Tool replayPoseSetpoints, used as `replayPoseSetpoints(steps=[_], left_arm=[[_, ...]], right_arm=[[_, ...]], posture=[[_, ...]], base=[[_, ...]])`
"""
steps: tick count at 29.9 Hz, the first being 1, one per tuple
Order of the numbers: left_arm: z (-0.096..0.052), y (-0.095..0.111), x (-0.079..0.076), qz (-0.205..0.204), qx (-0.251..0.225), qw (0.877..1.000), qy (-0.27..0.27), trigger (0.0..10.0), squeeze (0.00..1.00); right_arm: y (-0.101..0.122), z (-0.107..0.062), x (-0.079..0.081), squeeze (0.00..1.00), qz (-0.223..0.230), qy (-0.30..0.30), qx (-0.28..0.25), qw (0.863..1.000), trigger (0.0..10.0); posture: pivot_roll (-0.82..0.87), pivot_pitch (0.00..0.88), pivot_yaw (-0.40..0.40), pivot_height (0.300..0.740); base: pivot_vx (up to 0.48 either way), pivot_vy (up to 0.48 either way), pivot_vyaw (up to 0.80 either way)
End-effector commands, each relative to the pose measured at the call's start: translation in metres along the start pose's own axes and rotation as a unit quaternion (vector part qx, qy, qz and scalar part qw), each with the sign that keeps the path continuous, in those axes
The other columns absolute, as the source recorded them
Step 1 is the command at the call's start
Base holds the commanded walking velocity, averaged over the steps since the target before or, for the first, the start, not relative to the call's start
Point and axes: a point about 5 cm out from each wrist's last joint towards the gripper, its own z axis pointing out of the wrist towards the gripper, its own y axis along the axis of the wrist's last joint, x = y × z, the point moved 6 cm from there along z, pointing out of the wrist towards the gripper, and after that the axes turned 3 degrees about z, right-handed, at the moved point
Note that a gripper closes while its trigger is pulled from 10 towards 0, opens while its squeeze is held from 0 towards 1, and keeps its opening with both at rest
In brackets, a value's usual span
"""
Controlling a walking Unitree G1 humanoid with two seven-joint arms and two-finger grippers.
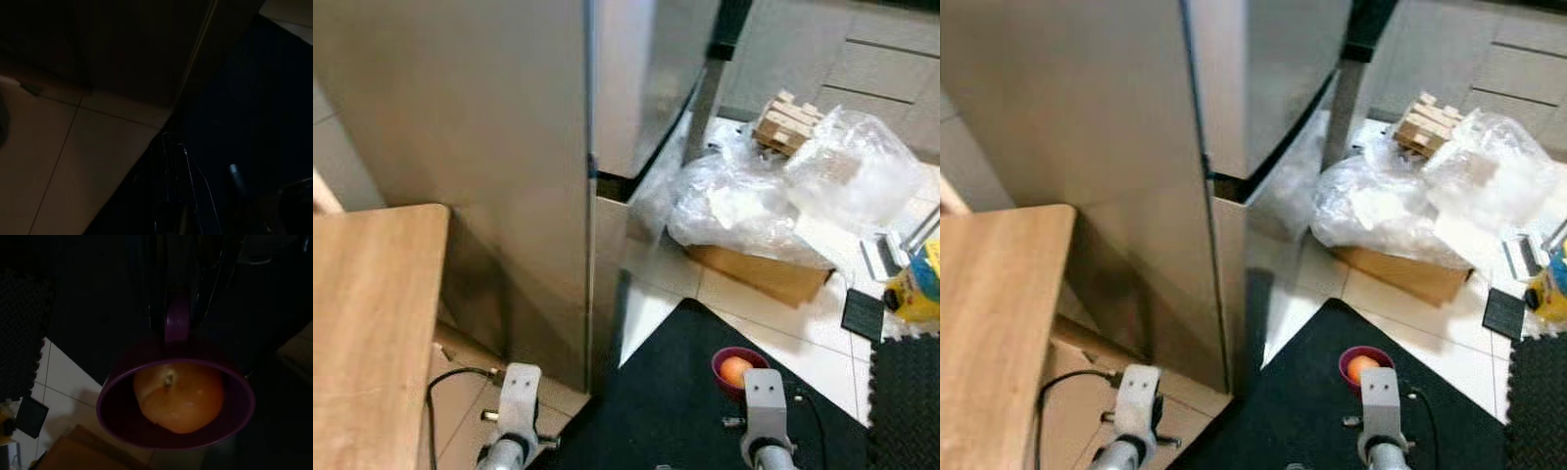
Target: Restocking fridge
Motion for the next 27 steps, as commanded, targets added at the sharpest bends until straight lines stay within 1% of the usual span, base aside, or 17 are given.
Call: replayPoseSetpoints(steps=[1,10,12,14,19,27], left_arm=[[-0.001,-0.001,0.002,0.000,0.001,1.000,0.005,10.0,0.00],[0.000,-0.001,0.002,-0.001,0.001,1.000,0.003,10.0,0.00],[-0.001,0.000,0.003,-0.008,-0.002,1.000,0.006,10.0,0.00],[0.000,-0.002,0.006,-0.023,0.003,1.000,0.020,10.0,0.00],[-0.001,-0.001,0.011,-0.017,-0.002,0.999,0.034,10.0,0.00],[-0.002,0.001,0.018,-0.029,-0.009,0.998,0.049,10.0,0.00]], right_arm=[[-0.002,-0.001,-0.011,0.00,0.001,-0.015,-0.002,1.000,10.0],[-0.004,-0.003,-0.013,0.00,0.001,-0.018,0.000,1.000,10.0],[-0.004,-0.003,-0.012,0.00,0.001,-0.018,0.001,1.000,10.0],[-0.004,-0.003,-0.012,0.00,0.001,-0.018,0.001,1.000,10.0],[-0.003,-0.002,-0.011,0.00,0.001,-0.016,0.000,1.000,10.0],[-0.002,-0.002,-0.009,0.00,-0.002,-0.010,-0.002,1.000,10.0]], posture=[[-0.11,0.106,-0.009,0.731],[-0.11,0.106,-0.005,0.731],[-0.11,0.108,-0.005,0.731],[-0.11,0.108,-0.005,0.731],[-0.11,0.112,-0.009,0.731],[-0.11,0.114,-0.014,0.731]], base=[[0.000,-0.480,0.00],[0.000,-0.480,0.00],[0.000,-0.334,0.00],[0.000,0.000,0.00],[0.000,0.000,0.00],[0.000,0.000,0.00]])
